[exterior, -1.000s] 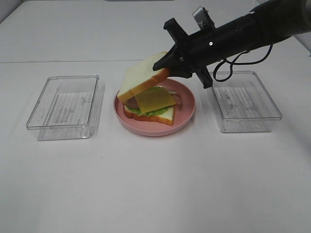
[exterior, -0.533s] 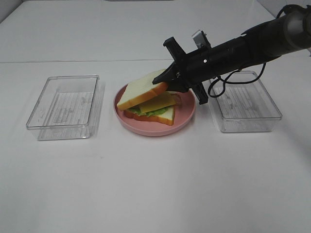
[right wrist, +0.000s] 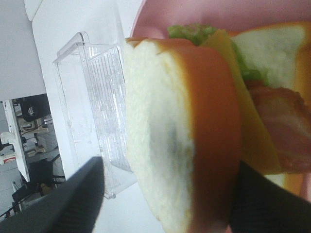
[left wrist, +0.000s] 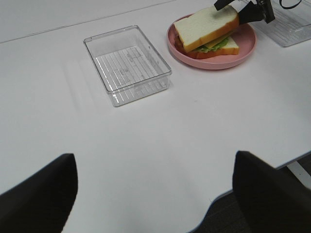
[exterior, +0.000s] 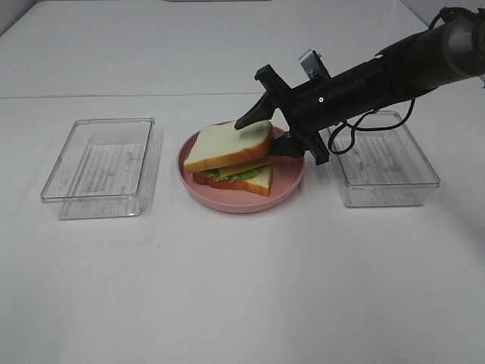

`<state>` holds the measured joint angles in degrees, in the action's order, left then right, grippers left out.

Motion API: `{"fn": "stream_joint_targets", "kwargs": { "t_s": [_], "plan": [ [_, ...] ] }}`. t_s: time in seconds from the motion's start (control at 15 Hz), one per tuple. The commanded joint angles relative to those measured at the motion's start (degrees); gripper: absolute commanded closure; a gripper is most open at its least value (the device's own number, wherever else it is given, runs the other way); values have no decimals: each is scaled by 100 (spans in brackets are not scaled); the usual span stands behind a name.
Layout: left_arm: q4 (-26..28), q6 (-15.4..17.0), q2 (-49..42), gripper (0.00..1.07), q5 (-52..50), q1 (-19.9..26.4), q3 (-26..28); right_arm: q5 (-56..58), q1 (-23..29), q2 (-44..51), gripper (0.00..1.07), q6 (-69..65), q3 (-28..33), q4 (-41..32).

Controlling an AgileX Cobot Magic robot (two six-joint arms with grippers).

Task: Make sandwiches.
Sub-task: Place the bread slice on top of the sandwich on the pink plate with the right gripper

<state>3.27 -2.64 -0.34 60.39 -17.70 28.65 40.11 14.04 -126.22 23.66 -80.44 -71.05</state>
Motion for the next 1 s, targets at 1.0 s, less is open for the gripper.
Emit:
{"fn": "stream_joint_targets", "kwargs": {
  "t_s": [1.0],
  "plan": [
    [29,17,-46,24,-57,0,-11,1977,17,2538,28,-1839,350,4859]
  ]
}}
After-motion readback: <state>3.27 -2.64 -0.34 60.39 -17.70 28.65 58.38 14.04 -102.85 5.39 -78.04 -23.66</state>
